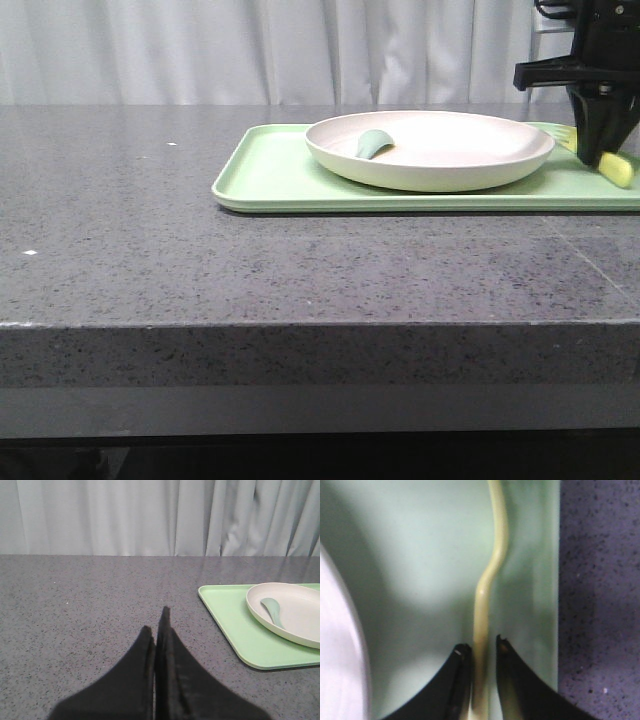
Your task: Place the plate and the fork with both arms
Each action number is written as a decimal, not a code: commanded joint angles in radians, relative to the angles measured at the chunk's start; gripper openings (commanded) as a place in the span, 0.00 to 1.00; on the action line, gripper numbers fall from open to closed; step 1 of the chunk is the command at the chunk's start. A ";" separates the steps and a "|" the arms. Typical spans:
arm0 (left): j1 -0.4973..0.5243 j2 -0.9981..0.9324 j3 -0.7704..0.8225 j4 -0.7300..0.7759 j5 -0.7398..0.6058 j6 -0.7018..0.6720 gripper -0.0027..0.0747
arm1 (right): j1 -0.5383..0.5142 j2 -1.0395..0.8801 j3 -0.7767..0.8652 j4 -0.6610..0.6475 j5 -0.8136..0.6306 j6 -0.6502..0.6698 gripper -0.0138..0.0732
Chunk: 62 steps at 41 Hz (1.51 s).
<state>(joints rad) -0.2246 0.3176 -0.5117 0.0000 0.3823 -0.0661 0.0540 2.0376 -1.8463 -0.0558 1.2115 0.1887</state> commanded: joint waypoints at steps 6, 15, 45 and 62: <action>0.001 0.008 -0.025 0.000 -0.076 0.000 0.01 | -0.003 -0.087 -0.032 -0.011 -0.013 -0.018 0.60; 0.001 0.008 -0.025 0.000 -0.076 0.000 0.01 | -0.003 -0.206 -0.033 -0.011 -0.017 -0.019 0.53; 0.001 0.008 -0.025 0.000 -0.076 0.000 0.01 | 0.020 -0.934 0.702 -0.009 -0.457 -0.023 0.08; 0.001 0.008 -0.025 0.000 -0.076 0.000 0.01 | 0.021 -1.683 1.366 -0.056 -0.919 -0.023 0.08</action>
<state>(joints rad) -0.2246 0.3176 -0.5117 0.0000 0.3840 -0.0661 0.0733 0.4819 -0.5425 -0.0716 0.4399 0.1764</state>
